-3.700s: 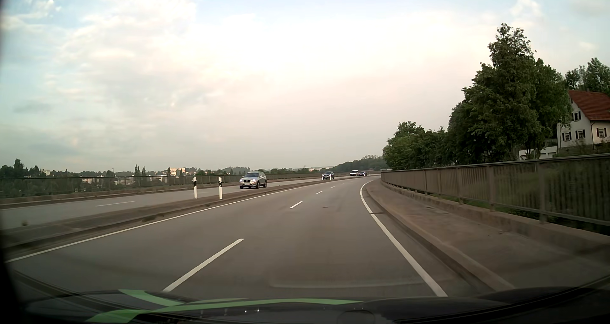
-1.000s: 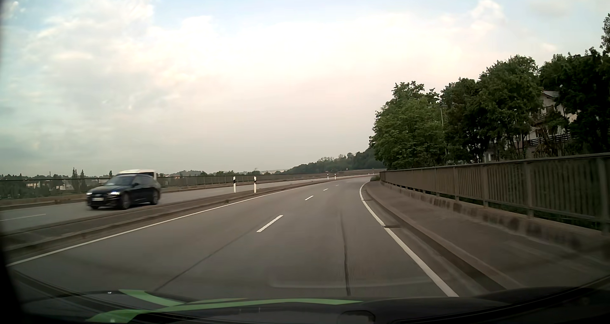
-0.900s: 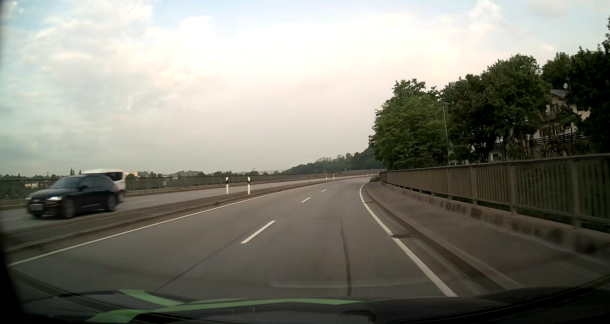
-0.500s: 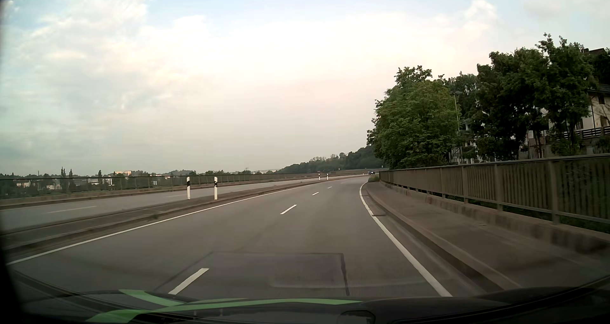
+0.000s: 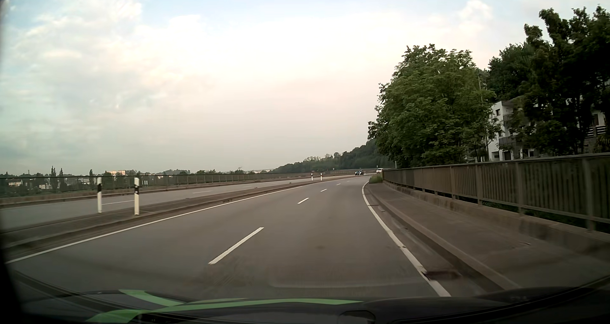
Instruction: Follow the waypoints while adhering to traffic rules and regulations
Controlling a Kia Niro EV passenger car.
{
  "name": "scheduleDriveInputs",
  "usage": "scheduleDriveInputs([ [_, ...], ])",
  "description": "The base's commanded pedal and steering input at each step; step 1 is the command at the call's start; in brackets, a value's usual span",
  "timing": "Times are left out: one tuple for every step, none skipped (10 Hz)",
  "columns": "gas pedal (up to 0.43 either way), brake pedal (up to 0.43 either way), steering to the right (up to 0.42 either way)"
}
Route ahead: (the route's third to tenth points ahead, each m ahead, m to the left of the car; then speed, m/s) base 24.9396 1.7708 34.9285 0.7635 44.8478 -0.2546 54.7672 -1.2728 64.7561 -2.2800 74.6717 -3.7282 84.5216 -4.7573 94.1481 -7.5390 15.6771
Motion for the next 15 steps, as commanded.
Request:
scheduleDriveInputs([
  [0.087, 0.000, 0.006],
  [0.087, 0.000, 0.007],
  [0.087, 0.000, 0.008],
  [0.087, 0.000, 0.008],
  [0.087, 0.000, 0.008],
  [0.087, 0.000, 0.008],
  [0.087, 0.000, 0.009],
  [0.087, 0.000, 0.010],
  [0.087, 0.000, 0.011],
  [0.087, 0.000, 0.010],
  [0.087, 0.000, 0.010],
  [0.087, 0.000, 0.011],
  [0.087, 0.000, 0.011],
  [0.087, 0.000, 0.011],
  [0.087, 0.000, 0.011],
])
